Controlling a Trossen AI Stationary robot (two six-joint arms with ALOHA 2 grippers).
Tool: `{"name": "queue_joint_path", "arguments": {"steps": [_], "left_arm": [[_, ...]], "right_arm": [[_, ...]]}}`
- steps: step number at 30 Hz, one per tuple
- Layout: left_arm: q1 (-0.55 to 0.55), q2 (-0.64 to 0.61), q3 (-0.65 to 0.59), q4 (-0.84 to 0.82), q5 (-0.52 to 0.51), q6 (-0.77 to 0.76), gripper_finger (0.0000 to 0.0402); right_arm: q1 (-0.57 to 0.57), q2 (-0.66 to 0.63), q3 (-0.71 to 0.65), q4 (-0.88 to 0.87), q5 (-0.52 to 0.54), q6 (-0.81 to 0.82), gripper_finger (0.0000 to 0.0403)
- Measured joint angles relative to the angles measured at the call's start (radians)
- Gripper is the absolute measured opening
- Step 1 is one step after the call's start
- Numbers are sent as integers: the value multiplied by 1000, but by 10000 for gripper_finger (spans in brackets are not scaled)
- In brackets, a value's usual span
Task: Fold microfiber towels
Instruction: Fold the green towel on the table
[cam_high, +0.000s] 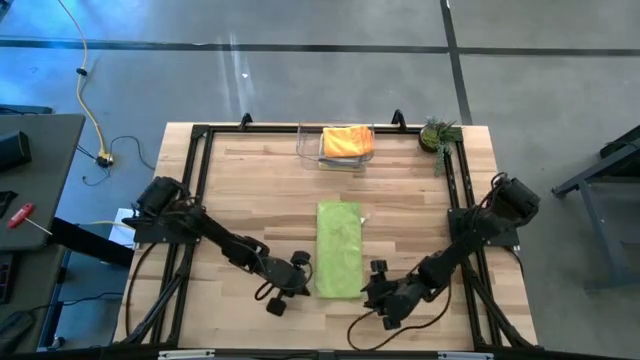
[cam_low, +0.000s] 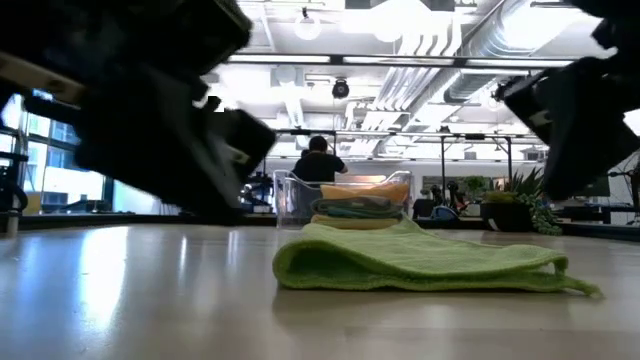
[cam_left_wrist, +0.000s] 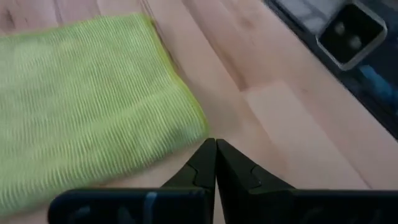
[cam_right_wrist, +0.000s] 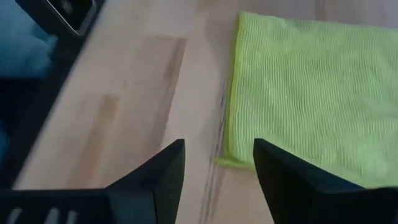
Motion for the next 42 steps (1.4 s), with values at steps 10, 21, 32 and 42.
{"name": "queue_joint_path", "arguments": {"steps": [10, 21, 32, 42], "left_arm": [[-45, -95, 0, -151, -92, -44, 21], [-54, -95, -1, -180, -105, -55, 65], [-54, -95, -1, -184, -108, -24, 72], [-102, -95, -1, -175, -244, 119, 140]], "right_arm": [[0, 169, 191, -242, 36, -269, 184], [-15, 211, 227, -284, 35, -324, 125], [-37, 215, 227, -269, 8, -296, 11], [-52, 204, 223, -220, 75, -103, 2]]}}
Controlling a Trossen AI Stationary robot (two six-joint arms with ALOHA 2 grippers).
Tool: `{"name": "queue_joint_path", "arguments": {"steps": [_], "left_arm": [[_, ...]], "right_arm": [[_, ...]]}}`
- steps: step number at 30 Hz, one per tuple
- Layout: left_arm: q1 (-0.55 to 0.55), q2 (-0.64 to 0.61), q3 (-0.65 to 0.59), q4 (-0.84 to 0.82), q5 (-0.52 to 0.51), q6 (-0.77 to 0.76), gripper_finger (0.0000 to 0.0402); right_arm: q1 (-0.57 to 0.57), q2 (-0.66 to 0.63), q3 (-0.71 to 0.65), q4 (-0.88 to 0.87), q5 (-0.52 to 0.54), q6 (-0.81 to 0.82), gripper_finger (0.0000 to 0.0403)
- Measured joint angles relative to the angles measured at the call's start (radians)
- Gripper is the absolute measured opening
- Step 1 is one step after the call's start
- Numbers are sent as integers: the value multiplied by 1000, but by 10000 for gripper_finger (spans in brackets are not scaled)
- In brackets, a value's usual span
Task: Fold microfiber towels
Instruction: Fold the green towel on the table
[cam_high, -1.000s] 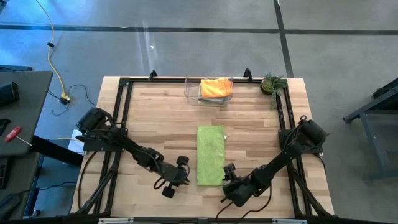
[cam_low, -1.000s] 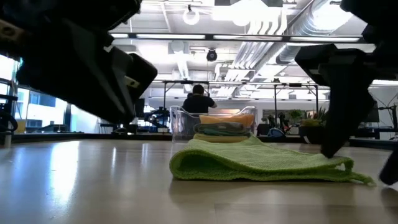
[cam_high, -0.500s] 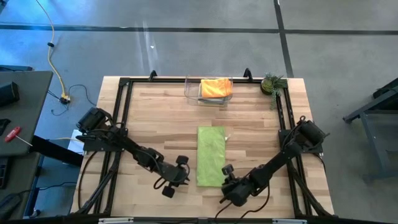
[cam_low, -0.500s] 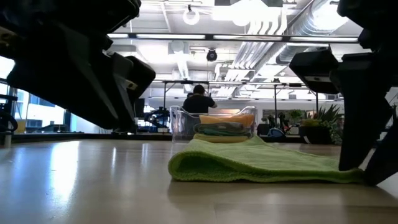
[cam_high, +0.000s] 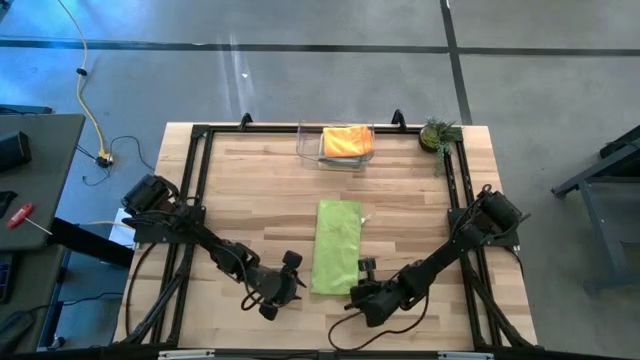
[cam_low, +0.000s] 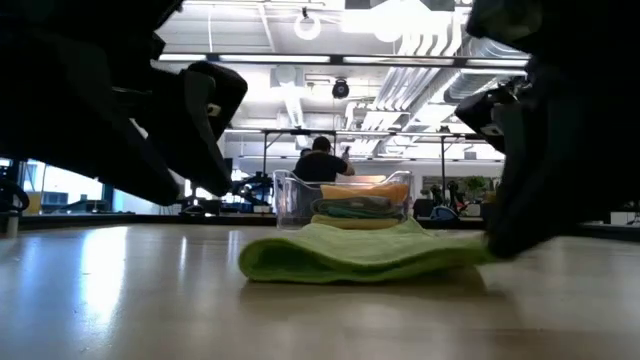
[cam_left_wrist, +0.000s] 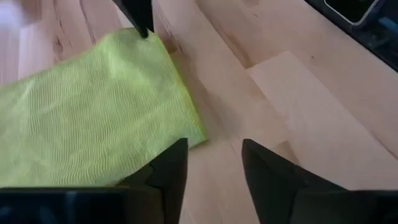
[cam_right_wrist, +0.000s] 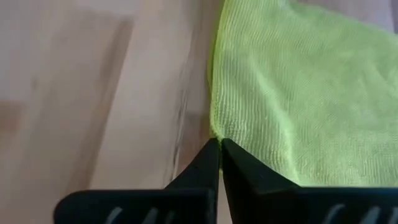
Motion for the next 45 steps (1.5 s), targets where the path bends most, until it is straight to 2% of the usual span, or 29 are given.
{"name": "queue_joint_path", "arguments": {"steps": [5, 9, 16, 22, 33, 45], "left_arm": [[-23, 0, 0, -5, -54, 50, 177], [-37, 1, 0, -4, -93, 59, 189], [-57, 63, 1, 31, -103, 55, 183], [-81, 85, 0, 50, -258, 46, 187], [-89, 90, 0, 27, -252, 21, 191], [-130, 90, 0, 20, -357, 59, 193]], "right_arm": [[-14, -26, 0, 62, 14, 78, 1], [-23, -30, 0, 122, 11, 93, 1], [-44, -30, 6, 152, 16, 149, 0], [-45, -30, 50, 133, 38, 159, 0], [-45, -32, 123, 66, 92, 156, 0], [-50, -61, 130, 62, 181, 218, 0]]}}
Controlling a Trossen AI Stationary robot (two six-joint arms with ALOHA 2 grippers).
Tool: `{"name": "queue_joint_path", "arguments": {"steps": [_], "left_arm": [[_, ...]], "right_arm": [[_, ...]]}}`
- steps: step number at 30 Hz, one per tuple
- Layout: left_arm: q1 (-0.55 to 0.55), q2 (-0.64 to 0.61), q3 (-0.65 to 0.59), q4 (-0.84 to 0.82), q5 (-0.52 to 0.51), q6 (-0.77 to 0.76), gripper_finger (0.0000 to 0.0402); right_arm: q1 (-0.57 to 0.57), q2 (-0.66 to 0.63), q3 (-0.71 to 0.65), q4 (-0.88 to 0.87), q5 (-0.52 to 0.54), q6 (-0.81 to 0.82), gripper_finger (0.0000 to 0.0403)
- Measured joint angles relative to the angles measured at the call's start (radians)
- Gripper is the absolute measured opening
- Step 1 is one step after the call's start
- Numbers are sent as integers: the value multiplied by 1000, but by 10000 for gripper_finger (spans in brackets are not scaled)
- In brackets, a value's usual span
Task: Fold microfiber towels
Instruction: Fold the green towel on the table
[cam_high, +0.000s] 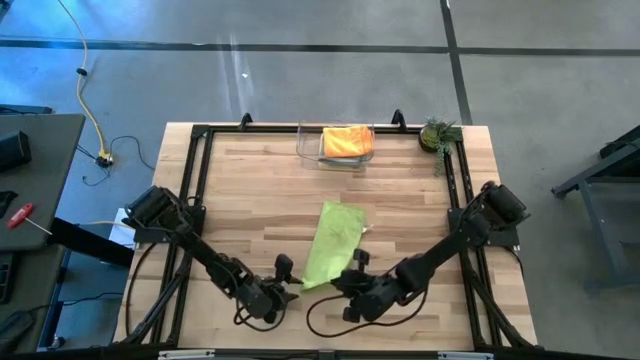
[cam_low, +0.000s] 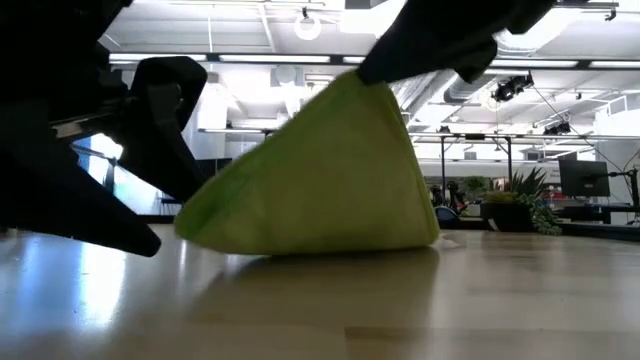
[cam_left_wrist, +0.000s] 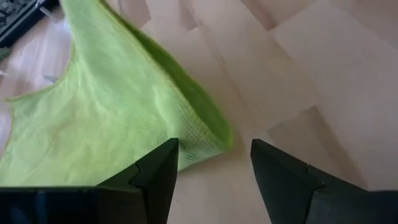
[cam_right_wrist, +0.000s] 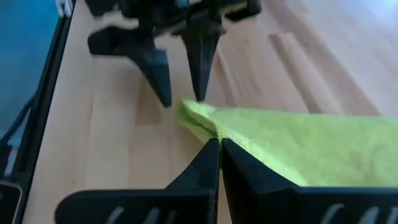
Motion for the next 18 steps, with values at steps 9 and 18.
{"name": "queue_joint_path", "arguments": {"steps": [9, 18], "left_arm": [[3, 78, 0, 134, -119, -11, 193], [0, 114, 27, 199, -212, -130, 193]], "right_arm": [[0, -36, 0, 10, 51, 16, 0], [0, -36, 0, 13, 84, 19, 0]]}}
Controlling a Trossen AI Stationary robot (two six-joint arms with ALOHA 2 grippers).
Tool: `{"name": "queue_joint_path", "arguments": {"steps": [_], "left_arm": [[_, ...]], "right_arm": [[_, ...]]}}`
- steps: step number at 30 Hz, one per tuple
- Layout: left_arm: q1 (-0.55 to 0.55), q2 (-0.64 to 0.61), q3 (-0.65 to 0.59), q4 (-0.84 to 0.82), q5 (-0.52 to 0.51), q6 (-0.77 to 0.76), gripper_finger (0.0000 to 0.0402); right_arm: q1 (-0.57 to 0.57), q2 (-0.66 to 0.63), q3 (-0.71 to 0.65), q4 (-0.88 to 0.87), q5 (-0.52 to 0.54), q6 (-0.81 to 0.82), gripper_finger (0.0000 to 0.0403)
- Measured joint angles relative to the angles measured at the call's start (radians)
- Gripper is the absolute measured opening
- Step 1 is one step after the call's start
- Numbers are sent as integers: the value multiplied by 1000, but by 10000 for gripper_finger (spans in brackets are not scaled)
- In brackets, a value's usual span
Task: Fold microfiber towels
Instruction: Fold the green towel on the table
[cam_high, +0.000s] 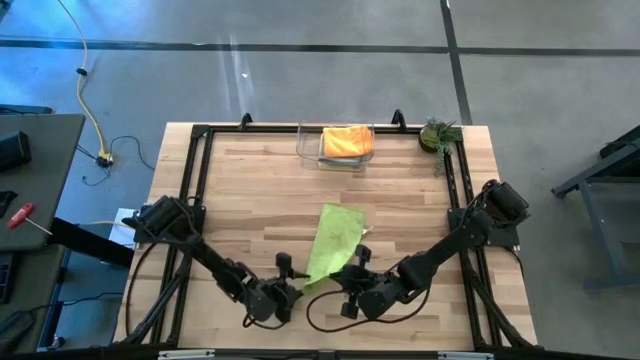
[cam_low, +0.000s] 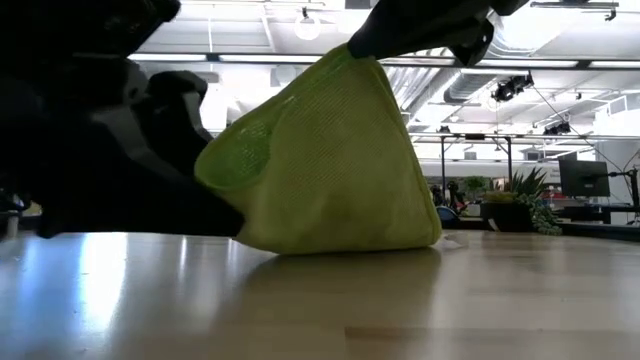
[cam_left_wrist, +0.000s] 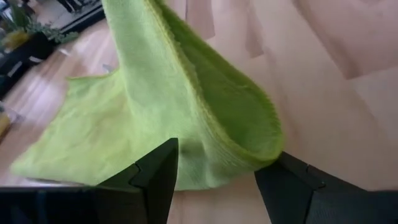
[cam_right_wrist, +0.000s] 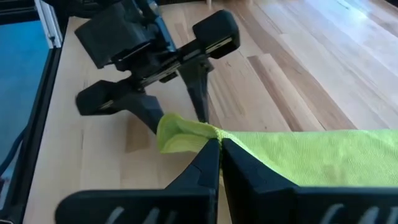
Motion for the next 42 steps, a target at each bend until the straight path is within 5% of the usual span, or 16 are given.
{"name": "queue_joint_path", "arguments": {"steps": [8, 18, 28, 33, 42], "left_arm": [[-52, 0, 0, -7, -121, -58, 184], [-125, -2, 0, -11, -225, -90, 111], [-102, -5, 0, -34, -168, -93, 33], [-102, -5, 0, -97, -66, -127, 69], [-95, -5, 6, -109, -70, -257, 188]], "right_arm": [[0, 0, 0, 0, 0, 0, 0], [0, 0, 0, -11, 0, 5, 0], [0, 0, 0, -11, 1, 5, 0], [0, 0, -1, -11, 1, 5, 0], [0, 0, -1, -11, 4, 5, 0]]}}
